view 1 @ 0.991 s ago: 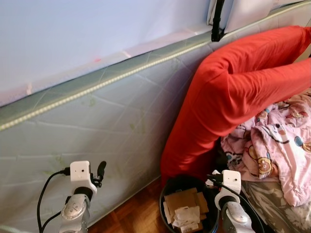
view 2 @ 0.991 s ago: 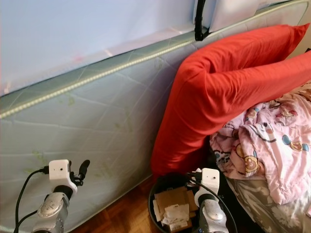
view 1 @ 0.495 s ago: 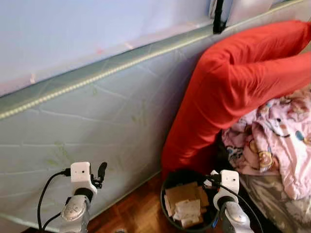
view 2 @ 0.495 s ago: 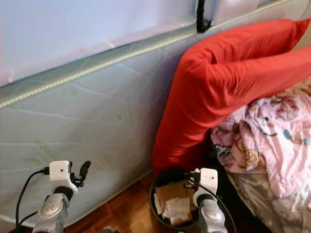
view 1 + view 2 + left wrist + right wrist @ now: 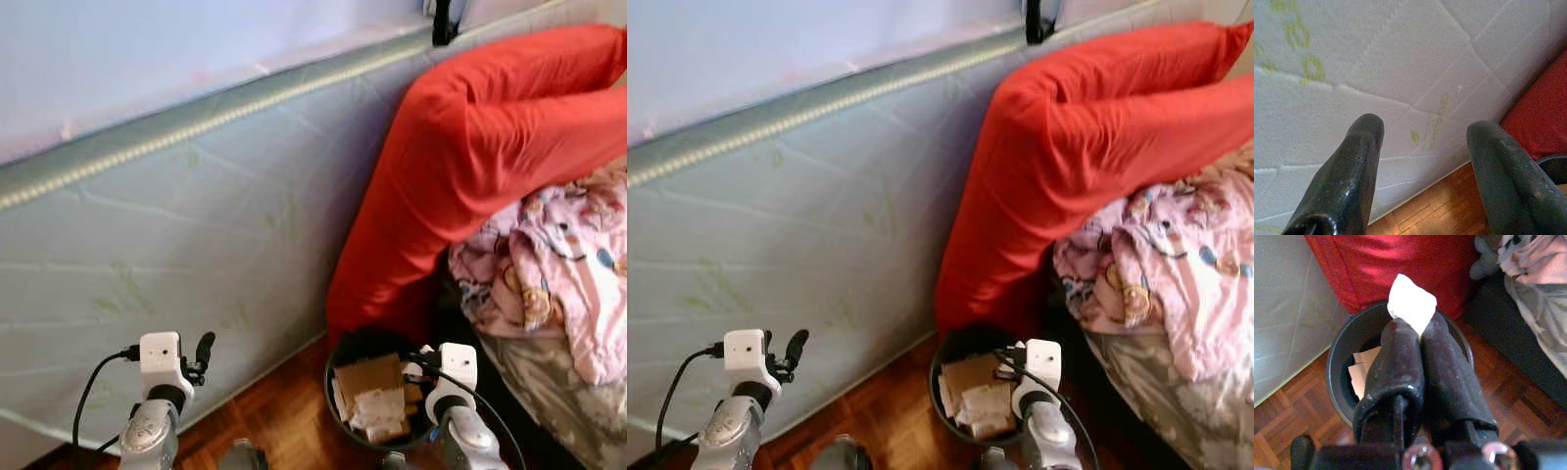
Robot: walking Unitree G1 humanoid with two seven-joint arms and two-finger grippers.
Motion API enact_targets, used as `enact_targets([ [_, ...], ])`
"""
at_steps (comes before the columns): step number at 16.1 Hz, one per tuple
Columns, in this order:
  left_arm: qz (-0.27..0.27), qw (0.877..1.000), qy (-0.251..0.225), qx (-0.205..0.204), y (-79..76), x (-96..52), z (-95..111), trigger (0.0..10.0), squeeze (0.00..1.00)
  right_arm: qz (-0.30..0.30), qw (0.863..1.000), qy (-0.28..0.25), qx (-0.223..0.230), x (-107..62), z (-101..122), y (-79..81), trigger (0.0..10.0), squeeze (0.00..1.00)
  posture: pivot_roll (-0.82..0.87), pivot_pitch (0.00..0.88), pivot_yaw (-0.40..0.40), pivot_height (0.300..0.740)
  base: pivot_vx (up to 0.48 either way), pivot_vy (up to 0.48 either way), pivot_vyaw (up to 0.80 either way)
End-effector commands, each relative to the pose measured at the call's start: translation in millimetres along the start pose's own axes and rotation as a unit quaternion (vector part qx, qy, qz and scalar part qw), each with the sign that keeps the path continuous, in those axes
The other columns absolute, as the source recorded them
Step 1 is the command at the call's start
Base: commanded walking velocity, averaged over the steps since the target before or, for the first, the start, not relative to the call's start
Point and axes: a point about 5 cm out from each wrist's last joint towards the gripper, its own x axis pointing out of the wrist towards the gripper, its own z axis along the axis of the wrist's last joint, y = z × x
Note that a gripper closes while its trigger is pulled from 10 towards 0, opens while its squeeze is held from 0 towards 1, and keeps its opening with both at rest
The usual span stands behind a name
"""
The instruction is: Clean up the room
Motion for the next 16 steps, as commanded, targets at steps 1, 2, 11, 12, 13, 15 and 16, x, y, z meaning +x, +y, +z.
enact_targets([
  [1, -0.003, 1.0, 0.015, 0.001, 1.4, -6.4, -7.3, 10.0, 0.0, -0.006, 1.0, 0.006, 0.006, -2.8, -5.6, -0.9, 10.0, 0.0, 0.14, 0.184, -0.008, 0.632, 0.0, 0.0, 0.0],
  [2, -0.003, 1.0, 0.016, 0.002, 1.9, -7.9, -8.1, 10.0, 0.0, -0.01, 1.0, 0.009, 0.01, -3.0, -6.6, -1.8, 10.0, 0.0, 0.14, 0.192, -0.009, 0.632, 0.0, 0.0, 0.0],
  [11, -0.021, 1.0, 0.007, 0.004, -4.0, -20.0, -5.5, 10.0, 0.0, -0.001, 1.0, 0.02, 0.011, 8.1, 10.3, -1.1, 10.0, 0.0, 0.17, 0.306, -0.002, 0.632, 0.0, 0.0, 0.0],
  [12, -0.026, 1.0, 0.003, 0.002, -7.7, -23.1, -3.3, 10.0, 0.0, -0.004, 1.0, 0.025, 0.0, 9.6, 12.7, -3.7, 10.0, 0.0, 0.17, 0.344, 0.002, 0.632, 0.0, 0.0, 0.0],
  [13, -0.031, 1.0, 0.001, 0.002, -10.7, -26.6, -1.8, 10.0, 0.0, -0.009, 1.0, 0.026, -0.002, 10.5, 14.8, -6.2, 10.0, 0.0, 0.17, 0.362, -0.001, 0.632, 0.0, 0.0, 0.0],
  [15, -0.041, 0.999, -0.004, 0.002, -16.3, -32.8, 2.2, 10.0, 0.0, -0.01, 1.0, 0.018, 0.007, 14.4, 24.4, -8.8, 10.0, 0.0, 0.18, 0.424, -0.002, 0.632, 0.0, 0.0, 0.0],
  [16, -0.041, 0.999, -0.008, 0.001, -17.3, -34.6, 4.9, 10.0, 0.0, -0.006, 1.0, 0.012, 0.003, 15.8, 28.5, -8.0, 10.0, 0.0, 0.19, 0.446, -0.006, 0.632, 0.0, 0.0, 0.0],
])
